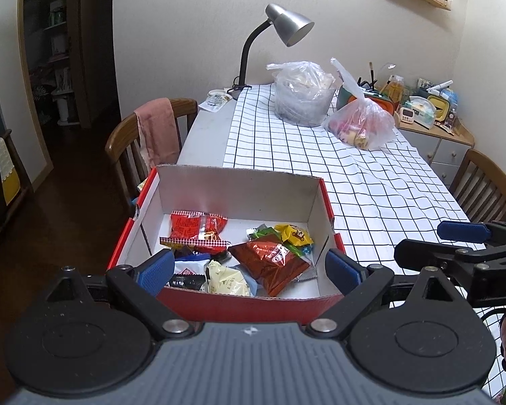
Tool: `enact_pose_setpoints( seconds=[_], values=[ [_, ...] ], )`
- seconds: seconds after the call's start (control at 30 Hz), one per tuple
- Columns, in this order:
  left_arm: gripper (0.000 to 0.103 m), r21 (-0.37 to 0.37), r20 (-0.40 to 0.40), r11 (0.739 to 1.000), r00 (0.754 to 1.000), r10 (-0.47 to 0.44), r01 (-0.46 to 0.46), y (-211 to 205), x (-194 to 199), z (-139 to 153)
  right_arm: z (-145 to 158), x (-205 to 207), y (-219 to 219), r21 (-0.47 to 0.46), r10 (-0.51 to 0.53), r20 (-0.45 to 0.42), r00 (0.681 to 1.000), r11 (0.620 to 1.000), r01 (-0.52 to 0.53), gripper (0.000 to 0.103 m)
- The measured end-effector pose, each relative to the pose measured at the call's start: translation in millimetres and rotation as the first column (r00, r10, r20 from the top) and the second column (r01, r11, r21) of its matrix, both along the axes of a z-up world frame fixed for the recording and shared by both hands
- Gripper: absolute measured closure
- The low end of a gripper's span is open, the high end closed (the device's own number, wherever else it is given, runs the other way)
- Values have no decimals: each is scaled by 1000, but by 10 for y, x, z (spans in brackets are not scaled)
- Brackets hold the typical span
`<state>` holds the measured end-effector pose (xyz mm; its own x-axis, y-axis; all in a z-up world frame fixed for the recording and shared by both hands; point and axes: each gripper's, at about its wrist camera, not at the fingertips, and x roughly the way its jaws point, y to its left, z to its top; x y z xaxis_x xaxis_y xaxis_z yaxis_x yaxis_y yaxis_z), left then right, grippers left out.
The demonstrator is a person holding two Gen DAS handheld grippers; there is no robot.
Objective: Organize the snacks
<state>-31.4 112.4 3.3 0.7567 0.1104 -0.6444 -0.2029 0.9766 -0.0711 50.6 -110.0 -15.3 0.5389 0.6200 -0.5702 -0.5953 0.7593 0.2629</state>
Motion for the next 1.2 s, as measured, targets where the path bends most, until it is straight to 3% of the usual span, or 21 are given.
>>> enact_pose_setpoints(
  seconds=[1.2],
  values=[
    [6, -10, -6, 1000, 1000, 12, -12, -19, -23, -23, -82, 36, -61, 5, -28, -31, 999, 1000, 28, 0]
  ],
)
